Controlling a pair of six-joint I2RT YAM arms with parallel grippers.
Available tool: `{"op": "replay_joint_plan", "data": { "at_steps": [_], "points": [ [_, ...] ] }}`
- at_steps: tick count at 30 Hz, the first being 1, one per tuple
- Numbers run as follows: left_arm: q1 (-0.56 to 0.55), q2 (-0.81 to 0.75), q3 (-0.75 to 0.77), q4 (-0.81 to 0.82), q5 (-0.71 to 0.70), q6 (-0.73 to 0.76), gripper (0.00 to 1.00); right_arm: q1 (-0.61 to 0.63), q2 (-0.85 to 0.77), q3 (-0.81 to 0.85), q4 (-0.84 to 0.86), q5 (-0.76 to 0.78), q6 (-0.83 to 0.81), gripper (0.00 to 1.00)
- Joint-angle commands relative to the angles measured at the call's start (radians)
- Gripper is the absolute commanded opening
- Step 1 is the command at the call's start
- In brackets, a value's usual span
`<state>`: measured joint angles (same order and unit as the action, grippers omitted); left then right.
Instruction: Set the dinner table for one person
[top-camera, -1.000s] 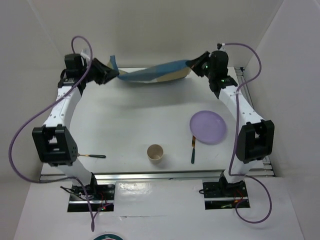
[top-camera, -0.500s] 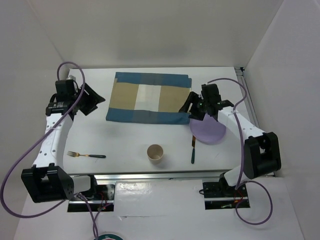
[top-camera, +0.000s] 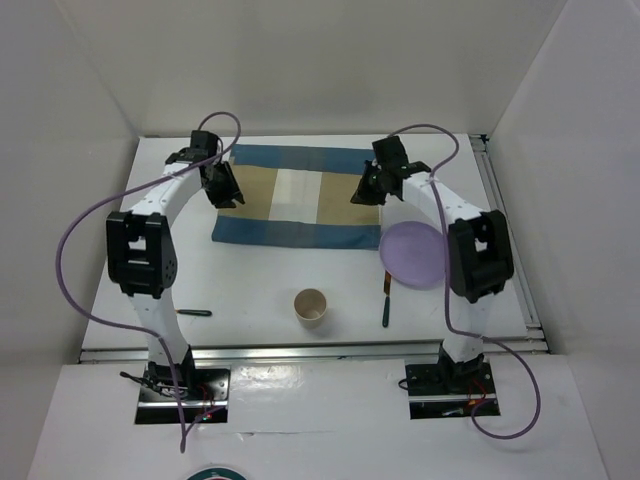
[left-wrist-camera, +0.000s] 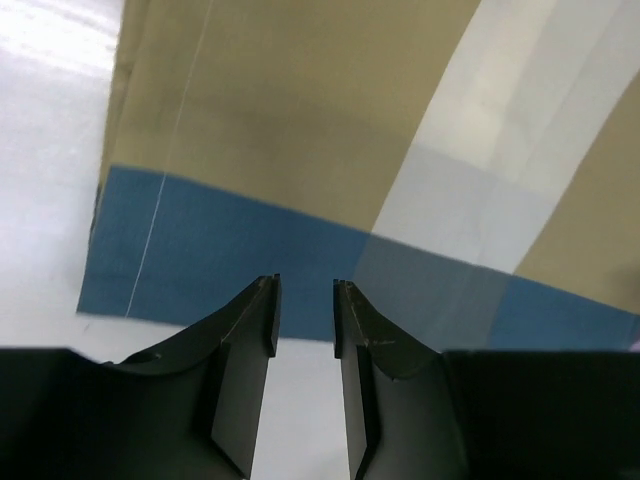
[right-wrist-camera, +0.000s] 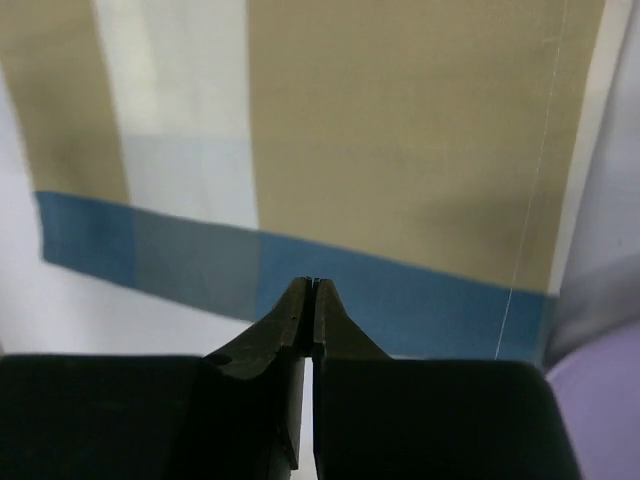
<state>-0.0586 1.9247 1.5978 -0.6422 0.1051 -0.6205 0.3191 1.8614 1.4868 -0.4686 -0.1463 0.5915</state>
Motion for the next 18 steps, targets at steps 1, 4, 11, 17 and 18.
{"op": "replay_joint_plan", "data": {
  "at_steps": [1, 4, 11, 17, 18],
  "points": [
    [-0.036, 0.091, 0.1, -0.037, -0.036, 0.047, 0.45, 0.029, 0.15, 0.105, -0.051, 0.03, -0.012, 0.01],
    [-0.049, 0.163, 0.125, -0.028, -0.048, 0.031, 0.45, 0.04, 0.263, 0.18, -0.074, 0.03, -0.012, 0.0],
    [-0.049, 0.217, 0.03, -0.031, -0.036, 0.021, 0.42, 0.077, 0.268, 0.057, -0.042, -0.001, 0.008, 0.0],
    [-0.017, 0.126, -0.162, -0.033, -0.007, 0.01, 0.42, 0.139, 0.17, -0.14, 0.001, -0.024, 0.027, 0.0],
    [-0.017, 0.102, -0.232, -0.033, -0.007, 0.01, 0.42, 0.15, 0.156, -0.193, 0.001, -0.012, 0.027, 0.0]
  ]
}}
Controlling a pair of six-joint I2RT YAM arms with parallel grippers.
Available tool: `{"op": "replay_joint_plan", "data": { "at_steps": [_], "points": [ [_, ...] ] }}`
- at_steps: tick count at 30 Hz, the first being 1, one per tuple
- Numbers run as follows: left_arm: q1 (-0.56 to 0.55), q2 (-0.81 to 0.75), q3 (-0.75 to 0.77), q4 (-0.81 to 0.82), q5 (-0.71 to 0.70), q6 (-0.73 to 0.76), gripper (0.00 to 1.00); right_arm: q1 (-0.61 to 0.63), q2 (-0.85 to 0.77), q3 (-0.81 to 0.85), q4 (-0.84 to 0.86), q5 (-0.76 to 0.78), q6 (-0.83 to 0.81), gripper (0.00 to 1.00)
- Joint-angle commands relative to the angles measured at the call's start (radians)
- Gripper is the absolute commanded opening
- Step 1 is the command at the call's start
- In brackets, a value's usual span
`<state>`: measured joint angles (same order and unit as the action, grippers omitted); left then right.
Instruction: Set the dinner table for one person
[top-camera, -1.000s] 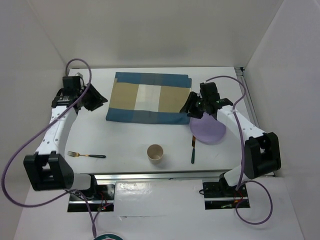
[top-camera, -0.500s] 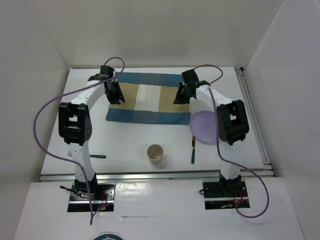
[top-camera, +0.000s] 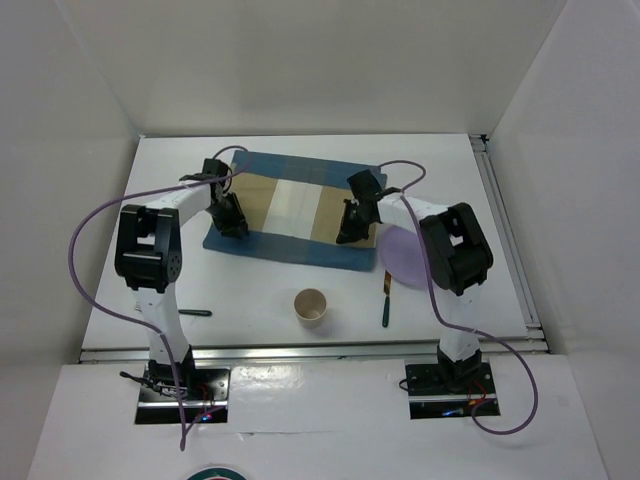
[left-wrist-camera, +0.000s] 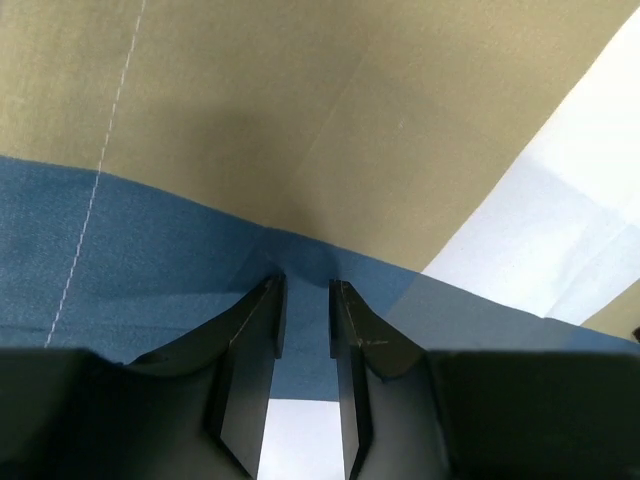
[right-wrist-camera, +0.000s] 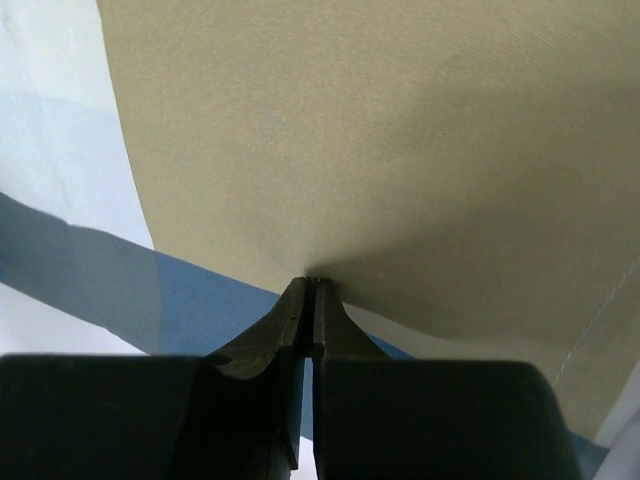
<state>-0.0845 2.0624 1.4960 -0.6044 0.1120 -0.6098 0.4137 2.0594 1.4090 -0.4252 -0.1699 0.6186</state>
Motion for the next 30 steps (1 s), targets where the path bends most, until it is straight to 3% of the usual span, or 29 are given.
{"op": "replay_joint_plan", "data": {
  "at_steps": [1, 5, 9, 13, 16, 19, 24, 25, 26, 30],
  "points": [
    [0.009, -0.091, -0.167, -0.071, -0.014, -0.001, 0.42, 0.068, -0.056, -0.142, -0.043, 0.012, 0.0, 0.0],
    [0.009, -0.246, -0.336, -0.057, 0.002, -0.024, 0.42, 0.091, -0.128, -0.254, -0.043, 0.05, 0.021, 0.0],
    [0.009, -0.347, -0.335, -0.1, -0.009, -0.024, 0.42, 0.091, -0.214, -0.278, -0.078, 0.099, 0.009, 0.0],
    [0.009, -0.346, -0.122, -0.153, -0.075, 0.024, 0.45, 0.091, -0.28, -0.168, -0.124, 0.159, -0.043, 0.0],
    [0.009, -0.261, 0.059, -0.196, -0.15, 0.047, 0.47, 0.065, -0.294, -0.072, -0.124, 0.179, -0.056, 0.03],
    [0.009, -0.174, 0.194, -0.236, -0.184, 0.071, 0.49, -0.004, -0.259, -0.006, -0.124, 0.194, -0.066, 0.1],
    [0.009, 0.054, 0.49, -0.287, -0.245, 0.128, 0.73, -0.114, -0.153, 0.178, -0.152, 0.213, -0.088, 0.24],
    [0.009, 0.086, 0.532, -0.296, -0.255, 0.128, 0.73, -0.131, -0.118, 0.2, -0.152, 0.213, -0.088, 0.28],
    [0.009, 0.119, 0.608, -0.296, -0.255, 0.142, 0.74, -0.148, -0.101, 0.243, -0.152, 0.204, -0.088, 0.38],
    [0.019, 0.261, 0.763, -0.296, -0.224, 0.165, 0.73, -0.208, -0.019, 0.329, -0.164, 0.184, -0.088, 0.48]
  ]
}}
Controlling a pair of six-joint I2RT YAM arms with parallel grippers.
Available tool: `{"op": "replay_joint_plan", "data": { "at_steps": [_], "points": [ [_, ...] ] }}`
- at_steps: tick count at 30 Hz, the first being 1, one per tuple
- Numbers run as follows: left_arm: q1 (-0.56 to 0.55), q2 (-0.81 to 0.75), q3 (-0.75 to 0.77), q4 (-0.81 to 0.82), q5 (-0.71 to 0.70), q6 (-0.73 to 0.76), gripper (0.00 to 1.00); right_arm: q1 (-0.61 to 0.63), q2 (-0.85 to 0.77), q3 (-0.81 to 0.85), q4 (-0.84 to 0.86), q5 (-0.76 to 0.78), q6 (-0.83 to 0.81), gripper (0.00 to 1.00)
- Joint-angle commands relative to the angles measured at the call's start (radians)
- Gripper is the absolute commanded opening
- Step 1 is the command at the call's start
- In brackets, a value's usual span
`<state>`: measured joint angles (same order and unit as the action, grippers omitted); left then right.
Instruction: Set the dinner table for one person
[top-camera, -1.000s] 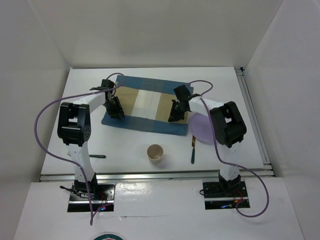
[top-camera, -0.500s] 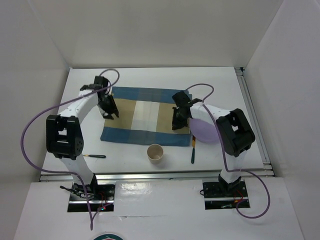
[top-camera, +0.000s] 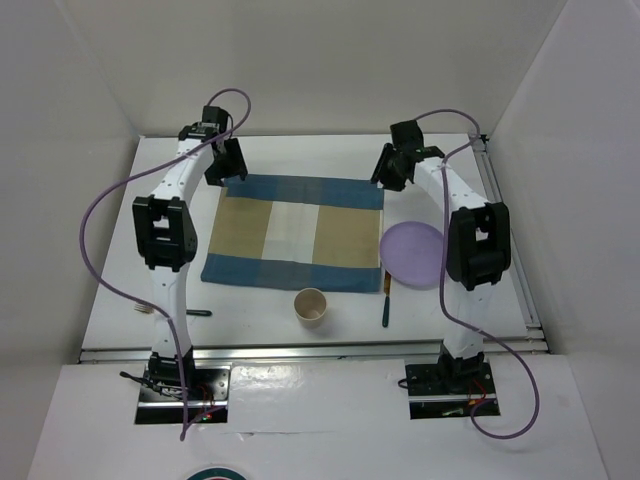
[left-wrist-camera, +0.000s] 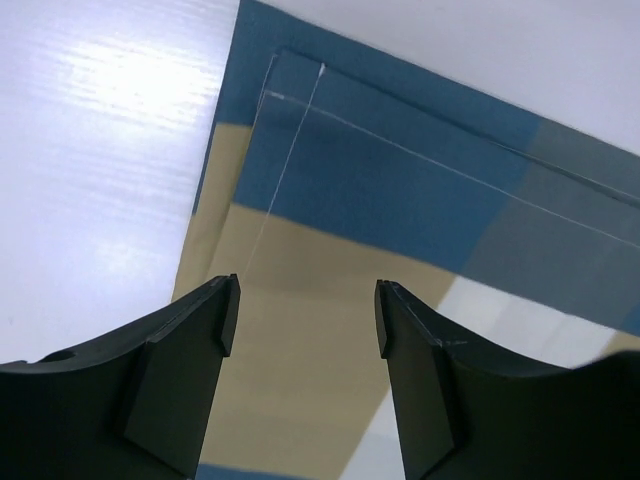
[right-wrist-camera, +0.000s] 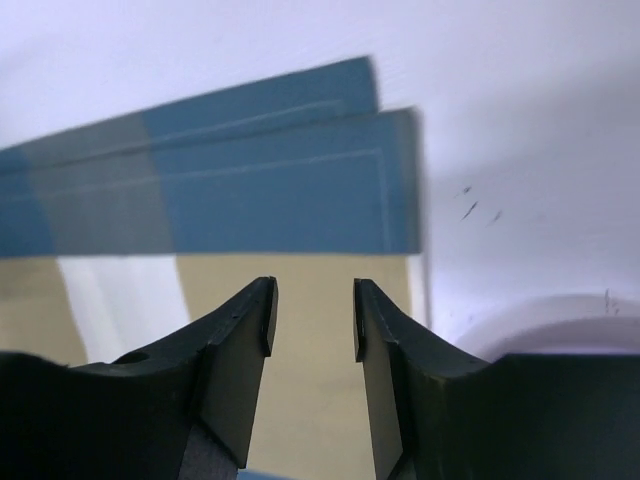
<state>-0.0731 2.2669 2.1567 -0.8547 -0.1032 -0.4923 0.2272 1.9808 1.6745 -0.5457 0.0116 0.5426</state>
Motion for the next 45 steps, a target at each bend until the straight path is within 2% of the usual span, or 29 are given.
{"op": "replay_joint_plan", "data": {
  "at_steps": [1, 3, 8, 13, 19, 21, 24, 25, 26, 27, 28, 29, 31, 32, 33, 45],
  "points": [
    [0.007, 0.104, 0.129, -0.046, -0.009, 0.058, 0.73, -0.041, 0.076, 0.079, -0.043, -0.008, -0.012, 0.48],
    [0.007, 0.138, 0.175, -0.037, -0.019, 0.067, 0.73, -0.051, 0.119, 0.119, -0.056, -0.018, -0.012, 0.49],
    [0.007, 0.169, 0.154, 0.048, -0.079, 0.092, 0.72, -0.081, 0.168, 0.129, -0.046, -0.038, -0.012, 0.49],
    [0.007, 0.25, 0.186, 0.057, -0.067, 0.103, 0.69, -0.091, 0.201, 0.12, -0.046, -0.047, -0.012, 0.49],
    [0.016, 0.275, 0.177, 0.057, -0.047, 0.103, 0.68, -0.091, 0.243, 0.12, -0.026, -0.068, -0.012, 0.49],
    [0.027, 0.275, 0.177, 0.057, -0.023, 0.103, 0.61, -0.091, 0.265, 0.12, -0.014, -0.079, -0.012, 0.49],
    [0.047, 0.275, 0.152, 0.077, 0.019, 0.092, 0.46, -0.091, 0.292, 0.149, -0.014, -0.09, -0.012, 0.47],
    [0.047, 0.263, 0.141, 0.077, 0.019, 0.092, 0.36, -0.091, 0.303, 0.162, -0.014, -0.09, -0.012, 0.45],
    [0.047, 0.263, 0.141, 0.086, 0.019, 0.092, 0.31, -0.091, 0.303, 0.162, -0.014, -0.09, -0.012, 0.43],
    [0.047, 0.263, 0.141, 0.086, 0.019, 0.092, 0.27, -0.091, 0.303, 0.162, -0.014, -0.1, -0.021, 0.39],
    [0.047, 0.252, 0.141, 0.086, 0.019, 0.092, 0.24, -0.1, 0.303, 0.162, -0.014, -0.101, -0.021, 0.27],
    [0.047, 0.241, 0.132, 0.086, 0.019, 0.092, 0.17, -0.1, 0.303, 0.162, -0.014, -0.101, -0.021, 0.21],
    [0.047, 0.227, 0.132, 0.086, 0.019, 0.092, 0.12, -0.1, 0.293, 0.162, -0.014, -0.101, -0.021, 0.04],
    [0.047, 0.227, 0.132, 0.086, 0.019, 0.092, 0.08, -0.1, 0.28, 0.162, -0.005, -0.101, -0.021, 0.0],
    [0.047, 0.215, 0.132, 0.086, 0.019, 0.092, 0.0, -0.1, 0.28, 0.153, -0.005, -0.101, -0.021, 0.0],
    [0.047, 0.045, 0.054, 0.129, 0.01, 0.083, 0.0, -0.1, 0.148, 0.094, 0.026, -0.091, -0.021, 0.0]
  ]
}}
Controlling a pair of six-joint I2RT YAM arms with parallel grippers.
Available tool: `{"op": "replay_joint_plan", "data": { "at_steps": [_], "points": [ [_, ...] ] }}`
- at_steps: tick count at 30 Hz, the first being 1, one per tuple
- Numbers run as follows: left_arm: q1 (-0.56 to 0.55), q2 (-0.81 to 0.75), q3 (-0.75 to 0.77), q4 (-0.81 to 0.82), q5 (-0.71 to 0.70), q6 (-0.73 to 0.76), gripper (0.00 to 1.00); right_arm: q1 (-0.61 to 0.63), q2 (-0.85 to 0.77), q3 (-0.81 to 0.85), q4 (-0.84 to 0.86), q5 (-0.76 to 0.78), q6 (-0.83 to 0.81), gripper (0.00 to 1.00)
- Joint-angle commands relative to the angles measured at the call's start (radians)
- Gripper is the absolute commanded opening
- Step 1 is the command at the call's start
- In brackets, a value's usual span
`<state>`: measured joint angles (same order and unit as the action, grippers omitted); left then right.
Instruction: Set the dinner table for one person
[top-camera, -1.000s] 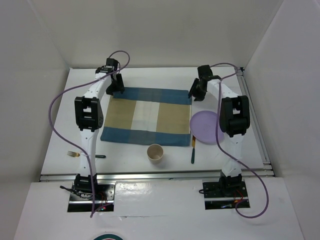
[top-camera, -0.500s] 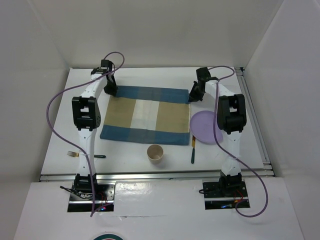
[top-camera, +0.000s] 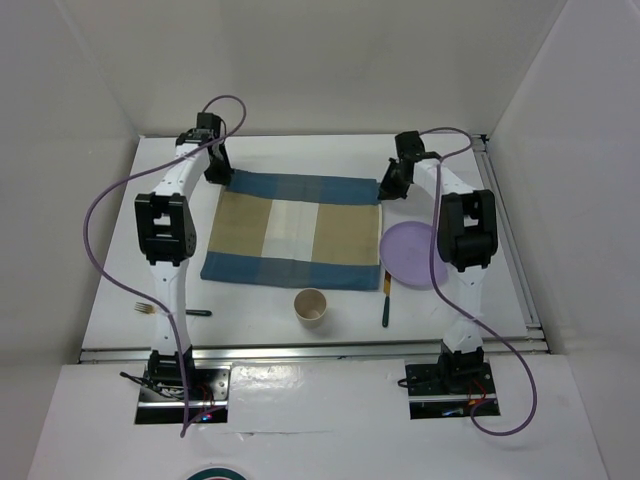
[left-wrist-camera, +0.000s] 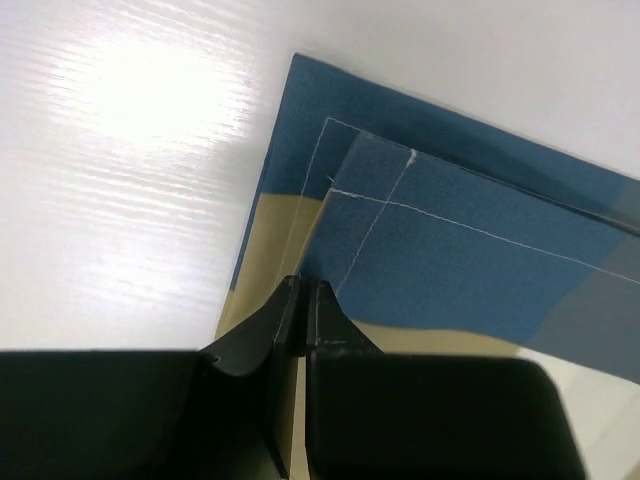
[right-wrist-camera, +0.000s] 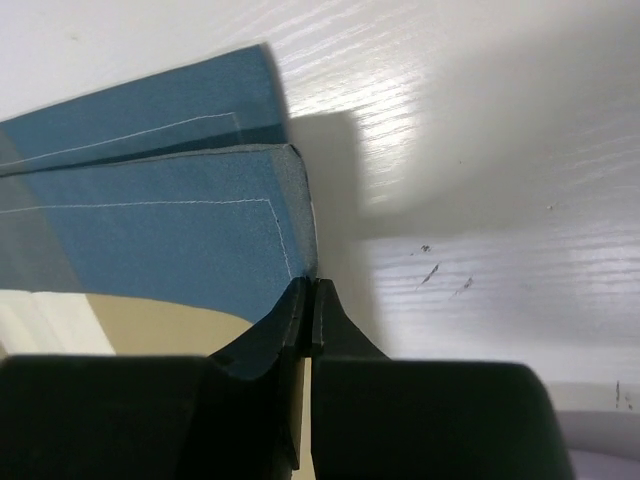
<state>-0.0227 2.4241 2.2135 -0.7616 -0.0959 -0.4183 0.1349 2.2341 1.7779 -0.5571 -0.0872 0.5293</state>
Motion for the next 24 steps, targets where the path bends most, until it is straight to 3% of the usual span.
{"op": "replay_joint_plan", "data": {
  "at_steps": [1, 10, 12, 13, 16, 21, 24],
  "points": [
    [-0.003, -0.138, -0.018, 0.05, 0.002, 0.009, 0.0, -0.008, -0.116, -0.009, 0.037, 0.007, -0.008, 0.0],
    [0.036, -0.171, -0.038, 0.077, 0.07, -0.013, 0.0, 0.011, -0.125, -0.009, 0.046, -0.002, -0.008, 0.0],
    [0.037, -0.119, -0.005, 0.061, 0.096, -0.013, 0.0, 0.011, -0.125, 0.003, 0.046, -0.002, -0.008, 0.0],
    [0.037, -0.097, 0.012, 0.05, 0.114, -0.013, 0.03, 0.011, -0.113, 0.003, 0.046, -0.011, -0.008, 0.0],
    [0.037, -0.016, 0.054, 0.03, 0.131, -0.002, 0.43, 0.011, -0.103, 0.012, 0.046, -0.011, -0.008, 0.0],
    [0.037, 0.041, 0.063, 0.03, 0.128, -0.02, 0.64, 0.02, -0.094, 0.012, 0.037, -0.011, -0.008, 0.0],
    [0.037, 0.067, 0.063, 0.03, 0.114, -0.02, 0.67, 0.02, -0.094, 0.023, 0.028, -0.002, -0.017, 0.0]
  ]
}}
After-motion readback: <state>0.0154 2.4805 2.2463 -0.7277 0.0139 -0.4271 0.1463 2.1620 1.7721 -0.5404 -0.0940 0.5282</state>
